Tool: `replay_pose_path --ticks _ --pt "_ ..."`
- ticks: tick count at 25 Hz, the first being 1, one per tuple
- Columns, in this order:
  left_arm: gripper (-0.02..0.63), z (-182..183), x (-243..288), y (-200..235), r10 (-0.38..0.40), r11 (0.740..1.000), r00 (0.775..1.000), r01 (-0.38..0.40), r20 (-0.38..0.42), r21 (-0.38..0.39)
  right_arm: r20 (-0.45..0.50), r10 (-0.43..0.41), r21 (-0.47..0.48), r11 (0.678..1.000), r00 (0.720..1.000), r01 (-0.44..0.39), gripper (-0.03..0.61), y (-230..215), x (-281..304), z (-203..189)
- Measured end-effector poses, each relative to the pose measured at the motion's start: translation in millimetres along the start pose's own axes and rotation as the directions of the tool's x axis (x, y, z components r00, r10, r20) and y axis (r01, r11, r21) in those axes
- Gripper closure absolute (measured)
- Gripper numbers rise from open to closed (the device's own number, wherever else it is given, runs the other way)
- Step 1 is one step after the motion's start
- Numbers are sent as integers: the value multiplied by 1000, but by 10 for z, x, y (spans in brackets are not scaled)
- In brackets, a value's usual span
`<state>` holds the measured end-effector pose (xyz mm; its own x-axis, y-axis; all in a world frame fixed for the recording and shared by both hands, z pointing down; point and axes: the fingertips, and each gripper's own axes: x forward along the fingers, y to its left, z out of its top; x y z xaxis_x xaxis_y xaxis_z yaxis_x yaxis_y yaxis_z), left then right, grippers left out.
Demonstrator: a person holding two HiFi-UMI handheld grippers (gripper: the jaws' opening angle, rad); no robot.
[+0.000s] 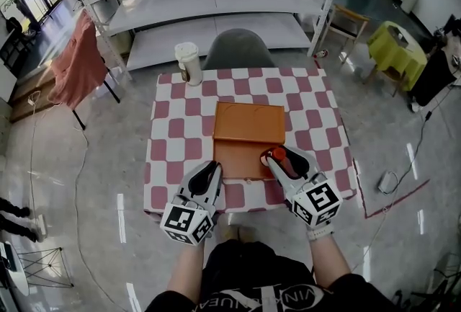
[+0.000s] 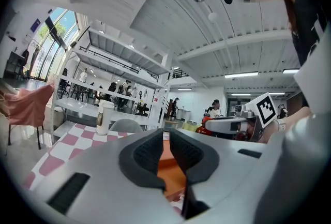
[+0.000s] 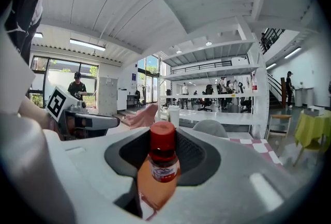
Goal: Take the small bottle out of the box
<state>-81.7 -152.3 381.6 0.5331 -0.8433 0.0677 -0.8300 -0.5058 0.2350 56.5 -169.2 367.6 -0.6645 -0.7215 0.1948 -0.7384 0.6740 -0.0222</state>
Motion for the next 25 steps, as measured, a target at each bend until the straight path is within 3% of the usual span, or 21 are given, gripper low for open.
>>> replay_pose_path --ticks 25 --pt "574 403 -171 67 22 999 996 -26 85 43 60 -14 -29 999 998 15 437 72 -98 360"
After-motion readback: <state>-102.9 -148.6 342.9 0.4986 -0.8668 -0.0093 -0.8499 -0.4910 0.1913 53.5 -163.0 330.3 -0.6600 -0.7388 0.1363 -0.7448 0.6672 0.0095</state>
